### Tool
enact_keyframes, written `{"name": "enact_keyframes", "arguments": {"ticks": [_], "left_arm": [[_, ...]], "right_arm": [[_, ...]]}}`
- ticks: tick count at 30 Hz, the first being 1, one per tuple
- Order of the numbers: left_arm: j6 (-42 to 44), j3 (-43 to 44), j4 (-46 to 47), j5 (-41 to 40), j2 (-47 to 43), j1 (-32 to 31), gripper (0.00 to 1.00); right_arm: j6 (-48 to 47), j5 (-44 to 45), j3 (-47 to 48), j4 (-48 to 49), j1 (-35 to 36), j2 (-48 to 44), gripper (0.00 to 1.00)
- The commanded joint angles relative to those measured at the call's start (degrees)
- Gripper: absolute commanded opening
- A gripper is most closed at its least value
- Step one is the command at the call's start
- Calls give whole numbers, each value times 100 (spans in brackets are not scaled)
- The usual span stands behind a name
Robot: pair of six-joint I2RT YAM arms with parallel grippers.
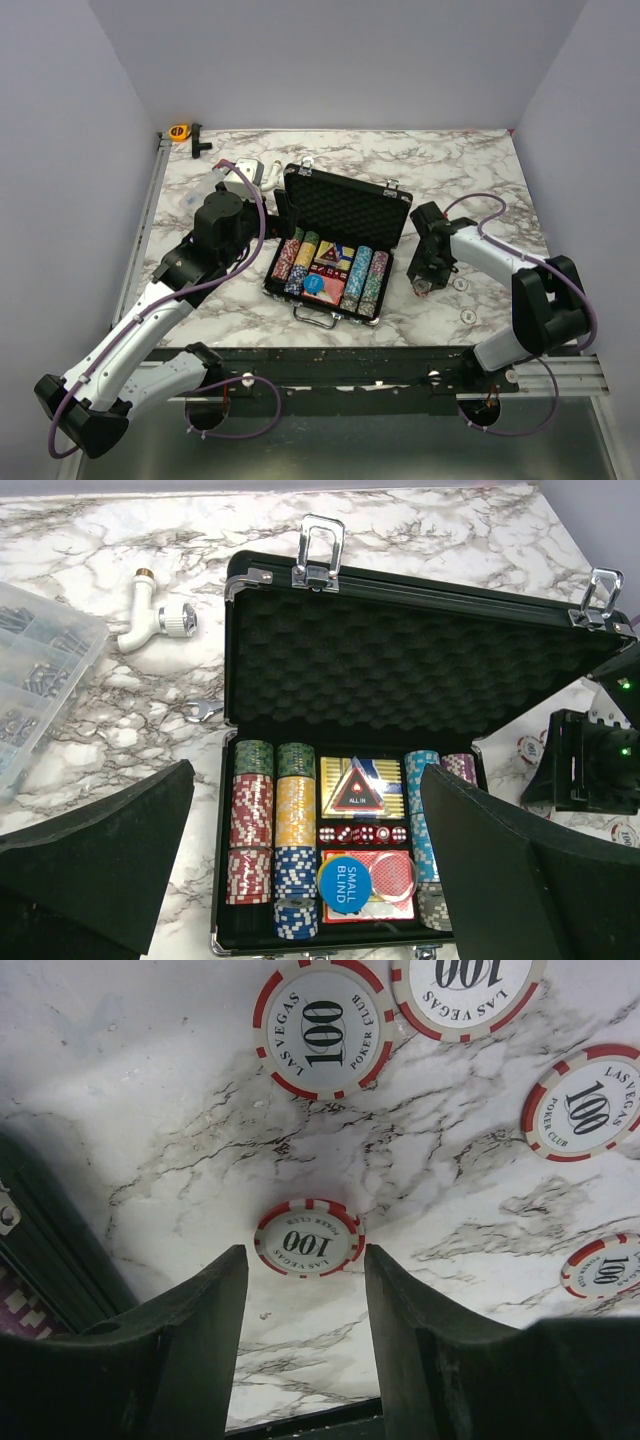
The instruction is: Pack up texas hold em set
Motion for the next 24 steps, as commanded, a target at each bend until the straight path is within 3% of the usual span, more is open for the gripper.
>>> {"name": "enact_keyframes", "arguments": {"ticks": [1,9,20,24], "left_arm": [[54,164,-48,79,18,31,95],[73,163,-49,65,20,31,95],[88,137,-30,43,-86,-16,95],[140,145,-29,-28,-116,-85,95]], "right_arm": [[-81,-159,169,66,-77,67,57],[62,-124,134,-537,-475,-554,74],[353,-776,-769,-1111,-3612,-1596,91],[623,-423,-776,-1329,-3866,-1632,91]]}}
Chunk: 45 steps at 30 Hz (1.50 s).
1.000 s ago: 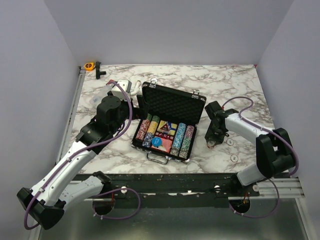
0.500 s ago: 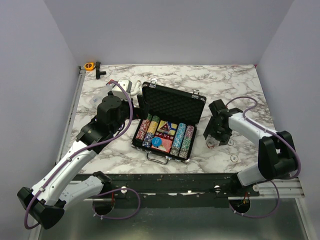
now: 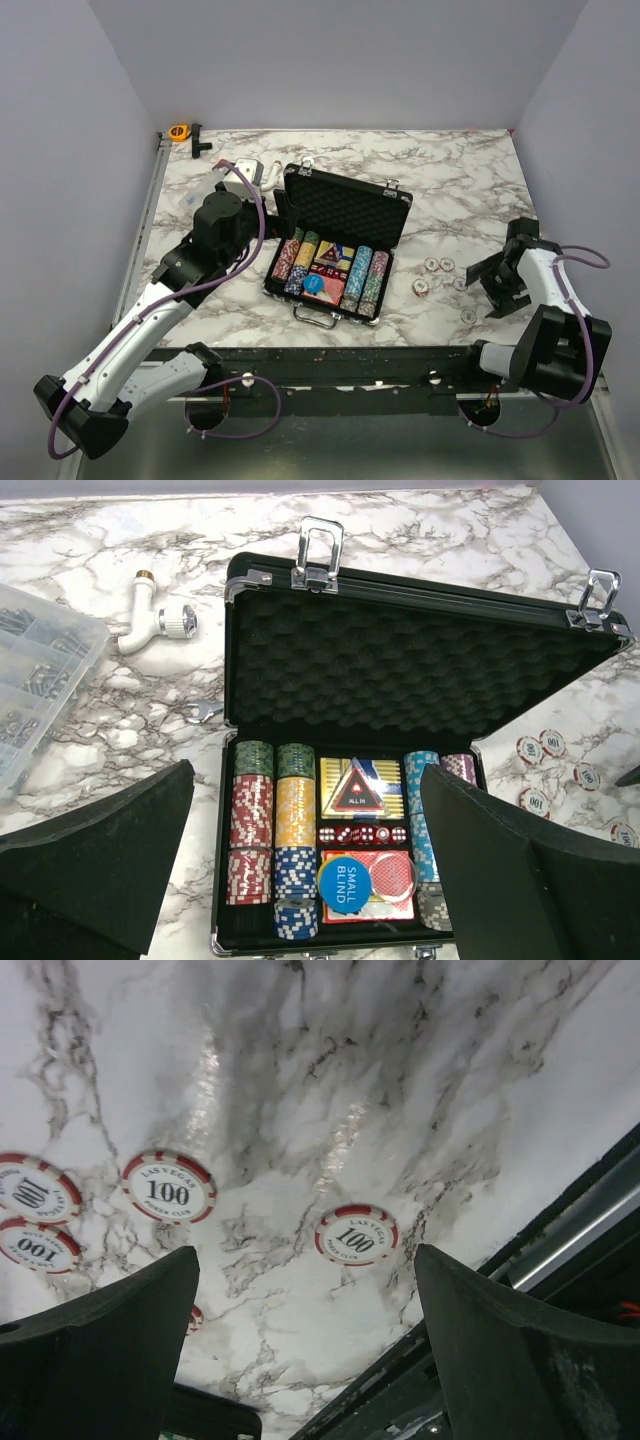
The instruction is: Pack up texas hold em set
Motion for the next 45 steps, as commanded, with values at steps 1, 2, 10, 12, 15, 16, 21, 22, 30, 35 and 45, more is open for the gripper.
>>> {"name": "enact_keyframes", "arguments": {"ticks": [1,2,10,12,15,16,21,22,30,35,45], "left_arm": [[133,146,-30,-50,-115,-84,95],[149,153,-38,-73,-122,-113,95],[214,152,-45,-202,-91,-216,97],[223,154,-38,-209,-77,-228,97],[223,155,-42,-203,-60,-225,97],[223,155,-45,-203,-63,-229,97],[204,136,-27,-176,-37,-226,97],[206,137,-29,-168,-30,-226,97],[210,137,-25,-175,-6,-226,97],[206,137,-27,-157,8,-224,97],[188,128,-11,-115,69,-225,97]], "right_arm": [[337,138,-66,-431,-110,-94,92],[353,135,-117,-410,-124,-48,92],[442,-183,-547,-147,-135,87,80],[480,-143,-545,-140,-134,22,80],[507,-104,-593,-73,-138,121,79],[500,-124,-634,-8,-135,172,79],[471,-329,-879,388,-133,459,77],[475,-355,-931,474,-134,481,76],[250,-580,-1103,1177,-134,627,58],[142,-729,-1128,1381,-133,614,51],[-463,-1048,-829,2003,-124,1275,40]]}}
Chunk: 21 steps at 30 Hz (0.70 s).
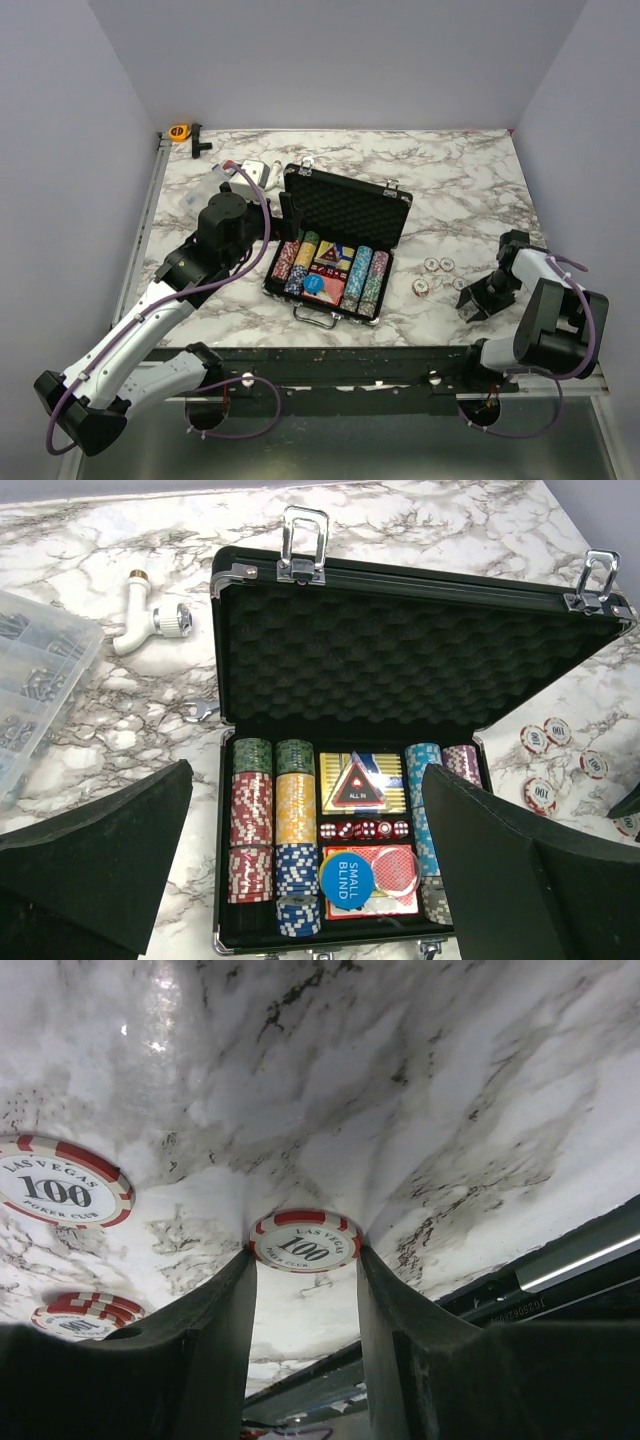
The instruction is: Pack up texas hold em set
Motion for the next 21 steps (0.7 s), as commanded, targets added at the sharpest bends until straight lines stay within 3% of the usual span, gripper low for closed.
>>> {"name": "enact_keyframes", "arguments": {"ticks": [1,12,21], "left_arm": [[24,125,-6,-32,35,-38,97],[15,128,-5,-1,69,-36,97],[15,115,-3,-18,21,-36,97]], "right_arm": [[-152,-163,-123,1616,35,561,40],[-40,-211,-8,1175,33,248,54],[612,610,-145,871,32,-96,58]]}}
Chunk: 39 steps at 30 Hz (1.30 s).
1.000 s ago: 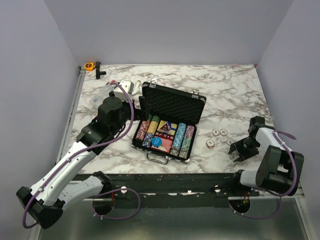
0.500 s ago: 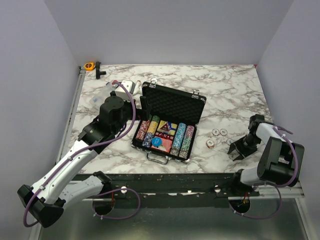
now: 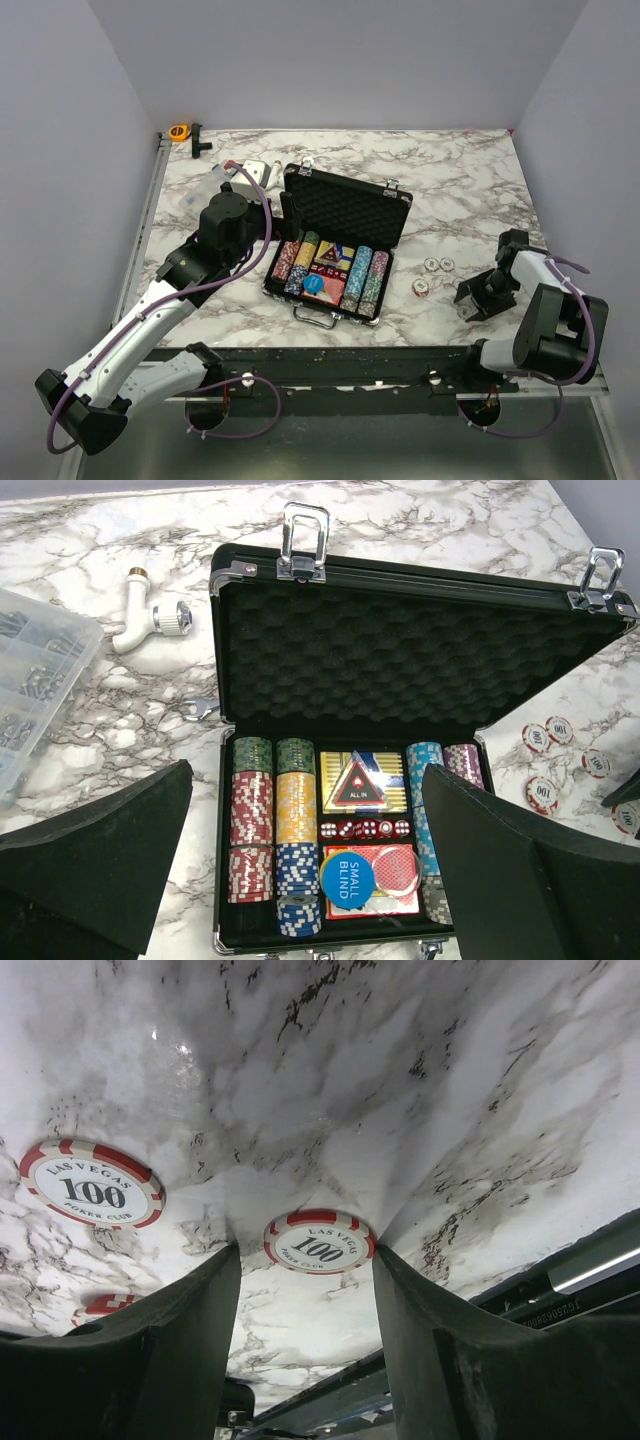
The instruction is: Pack up texas hold em set
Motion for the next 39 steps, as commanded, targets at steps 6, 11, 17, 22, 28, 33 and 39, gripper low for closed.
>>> {"name": "enact_keyframes", "arguments": {"ticks": [6,11,17,22,28,33,39], "left_arm": [[17,117,4,-19,-52,-43,97],[17,119,4,-21,-48,-41,97],[26,119,3,-29,-34,-37,97],[21,119,-1,-21,-29,-39,97],[13,119,0,-9,3,-44,97],[13,117,-2,-10,16,-36,97],[9,119,-3,-2,43,-37,97]], "right_arm": [[560,936,-187,652,0,119,57],[631,1115,-116,574,-121,-10,56],[659,1165,-167,468,-149,-4,52],[606,1085,-315,623,-150,22,49],[566,1025,-347,761,-149,66,46],[149,508,-286,1010,-149,121,32],[-285,-293,-312,1293,-124,92,23]]}}
